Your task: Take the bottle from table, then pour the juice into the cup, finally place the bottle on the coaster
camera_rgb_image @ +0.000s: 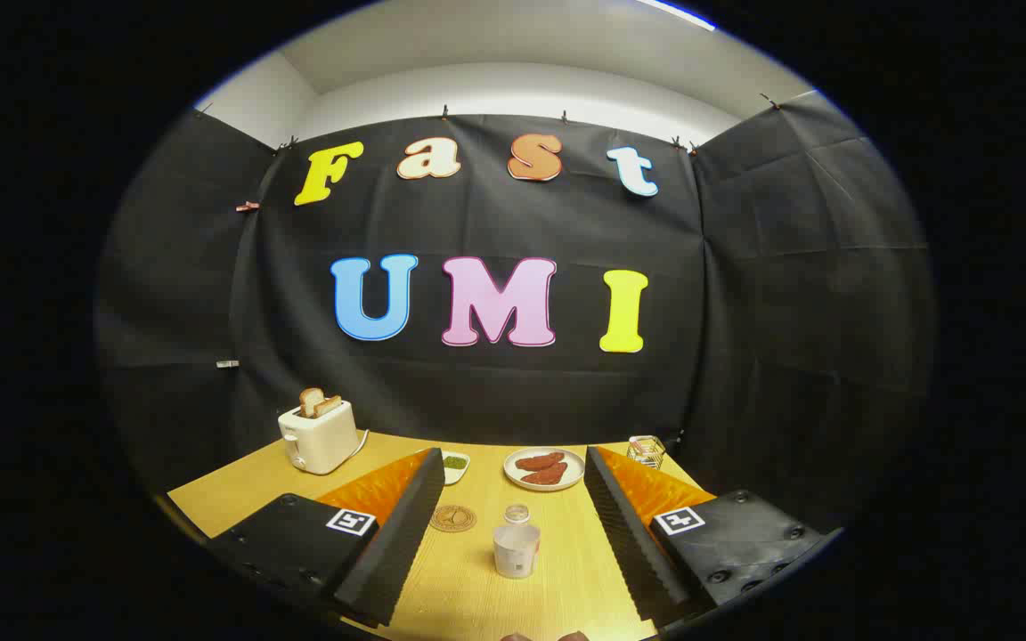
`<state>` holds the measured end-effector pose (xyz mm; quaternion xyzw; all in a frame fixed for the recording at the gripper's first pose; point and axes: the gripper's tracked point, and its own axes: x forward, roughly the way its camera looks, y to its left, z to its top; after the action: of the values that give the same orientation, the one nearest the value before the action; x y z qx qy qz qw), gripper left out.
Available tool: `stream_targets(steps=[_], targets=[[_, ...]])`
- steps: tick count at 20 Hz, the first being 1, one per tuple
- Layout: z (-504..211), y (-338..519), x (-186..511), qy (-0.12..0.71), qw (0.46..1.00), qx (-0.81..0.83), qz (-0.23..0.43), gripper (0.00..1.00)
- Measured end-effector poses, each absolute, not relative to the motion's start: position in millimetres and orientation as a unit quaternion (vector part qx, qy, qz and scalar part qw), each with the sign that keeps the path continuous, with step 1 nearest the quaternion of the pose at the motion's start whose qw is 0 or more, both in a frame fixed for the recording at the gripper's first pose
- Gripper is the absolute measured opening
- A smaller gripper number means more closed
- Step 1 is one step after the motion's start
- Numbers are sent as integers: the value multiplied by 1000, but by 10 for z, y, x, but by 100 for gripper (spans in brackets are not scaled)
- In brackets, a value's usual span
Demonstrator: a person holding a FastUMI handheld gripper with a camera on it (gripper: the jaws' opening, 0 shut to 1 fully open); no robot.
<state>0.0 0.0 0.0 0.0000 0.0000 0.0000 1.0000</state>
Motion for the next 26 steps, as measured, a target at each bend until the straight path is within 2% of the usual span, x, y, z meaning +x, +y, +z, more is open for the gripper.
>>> stream_targets(steps=[8,26], targets=[[19,-84,113,-9,999,-32,-7,97],[-202,-4,232,10,999,-38,26,97]])
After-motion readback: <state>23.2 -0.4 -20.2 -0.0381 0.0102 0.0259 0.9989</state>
